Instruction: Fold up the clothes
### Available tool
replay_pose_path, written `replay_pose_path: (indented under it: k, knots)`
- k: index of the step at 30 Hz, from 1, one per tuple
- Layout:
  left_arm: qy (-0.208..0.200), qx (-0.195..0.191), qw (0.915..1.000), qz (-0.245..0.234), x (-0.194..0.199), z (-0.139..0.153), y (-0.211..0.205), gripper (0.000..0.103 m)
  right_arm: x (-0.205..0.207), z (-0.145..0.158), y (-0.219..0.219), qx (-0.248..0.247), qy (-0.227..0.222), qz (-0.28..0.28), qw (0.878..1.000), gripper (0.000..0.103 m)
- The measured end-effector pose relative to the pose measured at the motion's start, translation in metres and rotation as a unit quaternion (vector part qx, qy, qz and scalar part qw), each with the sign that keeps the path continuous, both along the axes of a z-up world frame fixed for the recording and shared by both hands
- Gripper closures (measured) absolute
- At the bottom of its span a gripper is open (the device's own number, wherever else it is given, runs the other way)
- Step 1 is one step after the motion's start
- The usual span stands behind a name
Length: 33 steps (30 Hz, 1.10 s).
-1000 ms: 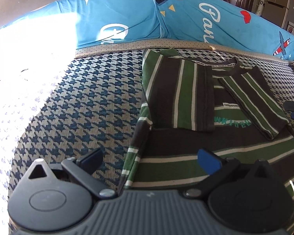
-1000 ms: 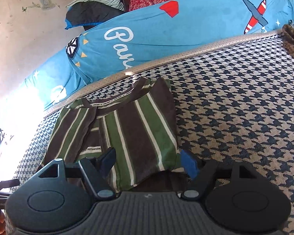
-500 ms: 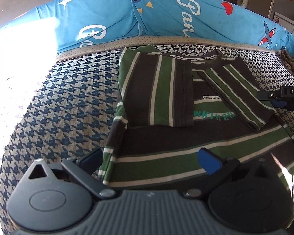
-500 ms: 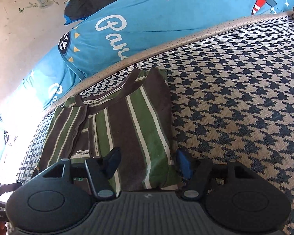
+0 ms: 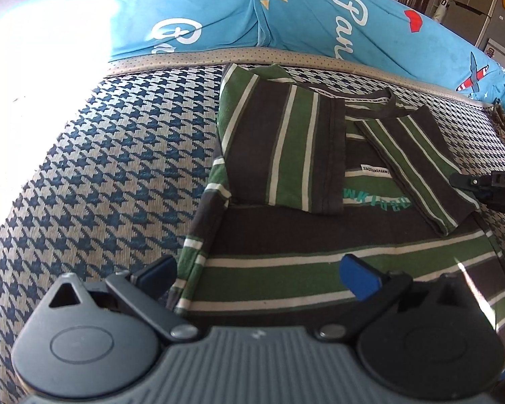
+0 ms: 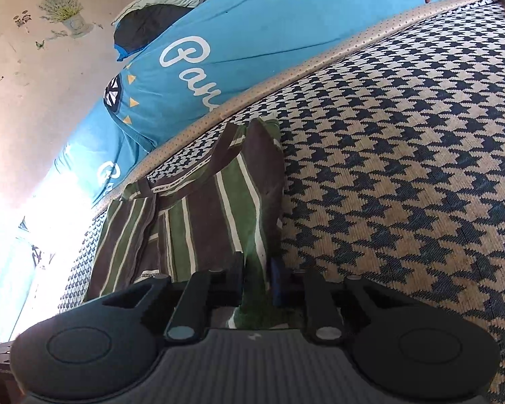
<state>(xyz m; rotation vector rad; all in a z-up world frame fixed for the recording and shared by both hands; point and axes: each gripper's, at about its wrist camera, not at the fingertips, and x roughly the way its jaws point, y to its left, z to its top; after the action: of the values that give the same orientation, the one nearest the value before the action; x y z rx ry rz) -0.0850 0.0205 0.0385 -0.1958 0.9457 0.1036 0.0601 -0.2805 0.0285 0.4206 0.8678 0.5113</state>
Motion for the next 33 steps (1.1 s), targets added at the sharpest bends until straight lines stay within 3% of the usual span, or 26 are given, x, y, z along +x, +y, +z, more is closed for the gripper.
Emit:
replay_pose_path:
  k: [7, 11, 19, 23, 28, 33]
  knots:
    - [0.0, 0.006, 1.0, 0.0, 0.003, -0.002, -0.002, 0.0, -0.003, -0.002, 0.006, -0.015, -0.017, -0.005, 1.0, 0.086]
    - [0.0, 0.008, 0.9999, 0.012, 0.004, -0.004, 0.0, 0.0, -0.009, 0.008, 0.021, -0.044, -0.04, -0.003, 0.998, 0.095]
    - [-0.009, 0.004, 0.9993, 0.037, -0.003, 0.0, 0.011, 0.0, -0.023, 0.04, 0.056, -0.028, -0.09, 0.008, 0.996, 0.095]
    - [-0.014, 0.019, 0.9983, 0.052, -0.007, 0.002, 0.015, 0.0, -0.023, 0.049, 0.078, -0.011, -0.101, 0.017, 0.995, 0.095]
    - [-0.01, 0.039, 0.9959, 0.081, -0.014, 0.004, 0.025, 0.0, -0.028, 0.059, 0.118, 0.009, -0.119, 0.056, 0.991, 0.095]
    - [-0.007, 0.032, 0.9937, 0.107, -0.025, 0.005, 0.045, 0.0, -0.032, 0.06, 0.165, 0.025, -0.129, 0.093, 0.987, 0.095]
